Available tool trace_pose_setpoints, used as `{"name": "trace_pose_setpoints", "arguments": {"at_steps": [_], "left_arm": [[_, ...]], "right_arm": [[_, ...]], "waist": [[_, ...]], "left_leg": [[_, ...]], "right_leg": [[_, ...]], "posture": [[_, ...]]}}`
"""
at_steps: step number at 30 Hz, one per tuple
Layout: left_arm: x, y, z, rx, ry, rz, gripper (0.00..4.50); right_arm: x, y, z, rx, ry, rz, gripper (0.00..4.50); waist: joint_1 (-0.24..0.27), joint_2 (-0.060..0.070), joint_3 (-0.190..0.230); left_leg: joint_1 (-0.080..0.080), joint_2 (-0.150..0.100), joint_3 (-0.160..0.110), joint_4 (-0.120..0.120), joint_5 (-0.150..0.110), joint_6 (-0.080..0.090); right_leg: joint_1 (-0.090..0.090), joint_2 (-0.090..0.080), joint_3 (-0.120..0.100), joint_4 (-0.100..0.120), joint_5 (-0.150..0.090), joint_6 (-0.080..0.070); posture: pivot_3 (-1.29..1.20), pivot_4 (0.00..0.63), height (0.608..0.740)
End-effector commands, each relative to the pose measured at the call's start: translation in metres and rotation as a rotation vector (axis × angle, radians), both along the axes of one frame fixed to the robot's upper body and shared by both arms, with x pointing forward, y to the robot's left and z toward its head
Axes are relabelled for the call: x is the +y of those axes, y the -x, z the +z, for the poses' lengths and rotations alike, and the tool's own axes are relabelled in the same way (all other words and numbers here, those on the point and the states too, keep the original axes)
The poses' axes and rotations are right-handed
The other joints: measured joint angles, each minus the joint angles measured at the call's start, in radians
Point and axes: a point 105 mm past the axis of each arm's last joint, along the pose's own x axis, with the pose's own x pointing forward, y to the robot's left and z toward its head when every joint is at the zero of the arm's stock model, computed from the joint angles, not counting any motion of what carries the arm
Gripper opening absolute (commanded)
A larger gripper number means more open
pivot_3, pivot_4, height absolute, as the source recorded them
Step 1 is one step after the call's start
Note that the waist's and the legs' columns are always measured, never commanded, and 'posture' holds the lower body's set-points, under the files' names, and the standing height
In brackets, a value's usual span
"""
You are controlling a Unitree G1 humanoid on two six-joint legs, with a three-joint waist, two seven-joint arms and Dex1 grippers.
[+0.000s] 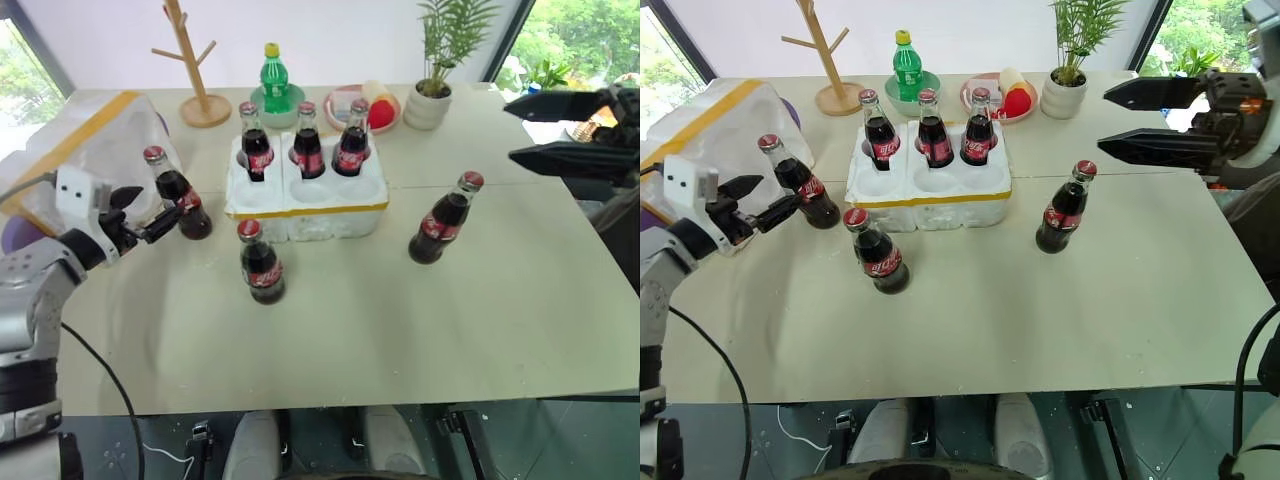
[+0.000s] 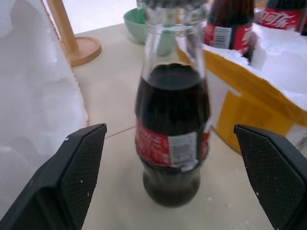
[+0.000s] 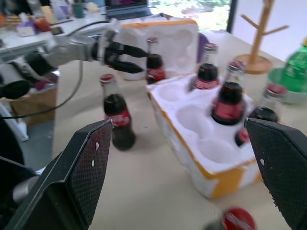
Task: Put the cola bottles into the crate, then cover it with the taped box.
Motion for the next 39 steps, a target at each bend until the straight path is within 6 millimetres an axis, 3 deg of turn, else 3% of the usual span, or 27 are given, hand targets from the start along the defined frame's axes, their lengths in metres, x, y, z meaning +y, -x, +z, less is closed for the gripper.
{"name": "trace_pose_setpoints", "arguments": {"at_steps": [1, 8, 13, 15, 18, 22, 27, 31, 34, 37, 39], "left_arm": [[-0.007, -0.015, 0.007, -0.032, -0.015, -0.036, 4.46], [-0.020, -0.043, -0.005, 0.004, -0.023, -0.083, 4.46], [-0.026, -0.050, -0.009, 0.017, -0.060, -0.121, 4.46], [-0.025, -0.052, -0.010, 0.019, -0.074, -0.118, 3.93], [-0.021, -0.051, -0.007, 0.022, -0.077, -0.124, 2.79], [-0.020, -0.040, -0.001, 0.037, -0.086, -0.171, 2.82], [-0.030, -0.011, 0.032, 0.059, -0.040, -0.350, 2.82], [-0.050, 0.014, 0.075, 0.091, 0.017, -0.554, 2.82], [-0.060, 0.011, 0.103, 0.047, 0.027, -0.617, 2.82], [-0.073, -0.001, 0.130, -0.022, 0.069, -0.645, 2.82], [-0.092, -0.017, 0.147, -0.075, 0.110, -0.678, 2.82]], "right_arm": [[0.014, 0.019, 0.015, -0.072, -0.028, 0.067, 4.50], [0.029, 0.033, 0.020, -0.087, -0.040, 0.127, 4.50], [0.030, 0.033, 0.022, -0.090, -0.043, 0.115, 4.50], [0.030, 0.031, 0.022, -0.095, -0.043, 0.098, 4.50], [0.030, 0.027, 0.023, -0.104, -0.054, 0.067, 4.50], [0.027, 0.019, 0.021, -0.109, -0.061, 0.024, 4.50], [0.024, 0.013, 0.016, -0.106, -0.054, -0.014, 4.50], [0.022, 0.009, 0.012, -0.107, -0.048, -0.039, 4.50], [0.022, 0.007, 0.009, -0.107, -0.047, -0.050, 4.50], [0.022, 0.006, 0.007, -0.107, -0.052, -0.065, 4.50], [0.021, 0.005, 0.003, -0.110, -0.051, -0.086, 4.50]], "waist": [[0.002, 0.000, 0.000], [0.003, -0.001, 0.000], [-0.001, -0.001, 0.000], [-0.001, -0.001, 0.000], [0.000, -0.001, 0.000], [-0.002, -0.001, 0.000], [-0.002, -0.002, 0.001], [0.004, -0.005, 0.003], [0.014, -0.005, 0.003], [0.022, -0.005, 0.003], [0.027, -0.005, 0.003]], "left_leg": [[0.000, 0.000, 0.000, 0.000, 0.000, 0.000], [-0.001, -0.001, 0.000, 0.001, 0.000, 0.000], [-0.001, -0.001, 0.001, 0.001, 0.000, 0.000], [-0.001, -0.001, 0.000, 0.001, 0.000, 0.000], [-0.001, -0.001, 0.000, 0.001, 0.000, 0.000], [-0.001, -0.001, 0.000, 0.001, 0.000, 0.000], [-0.002, 0.000, 0.000, 0.001, 0.000, 0.000], [-0.003, 0.000, 0.000, 0.001, 0.000, 0.000], [-0.004, -0.001, 0.000, 0.002, 0.000, 0.000], [-0.003, -0.002, 0.000, 0.004, 0.000, 0.000], [-0.003, -0.002, 0.001, 0.004, 0.000, 0.000]], "right_leg": [[0.000, 0.000, 0.000, 0.000, 0.000, 0.000], [0.000, 0.000, 0.000, 0.000, 0.001, 0.002], [0.000, 0.001, -0.001, 0.001, 0.001, 0.002], [0.000, 0.001, -0.001, 0.001, 0.001, 0.002], [0.000, 0.001, -0.001, 0.001, 0.001, 0.002], [0.000, 0.000, -0.001, 0.001, 0.001, 0.002], [-0.002, 0.001, 0.000, 0.001, 0.001, 0.002], [-0.001, 0.001, -0.001, 0.001, 0.001, 0.002], [-0.001, 0.001, -0.001, 0.001, 0.001, 0.002], [0.000, 0.001, -0.001, 0.001, 0.001, 0.003], [0.000, 0.002, -0.001, 0.001, 0.001, 0.003]], "posture": [[0.00, 0.150, 0.740], [0.00, 0.150, 0.740], [0.00, 0.150, 0.740], [0.00, 0.150, 0.740], [0.00, 0.150, 0.740], [0.00, 0.150, 0.740], [0.00, 0.150, 0.740], [0.00, 0.150, 0.740], [0.00, 0.150, 0.740], [0.00, 0.150, 0.740], [0.00, 0.150, 0.740]]}}
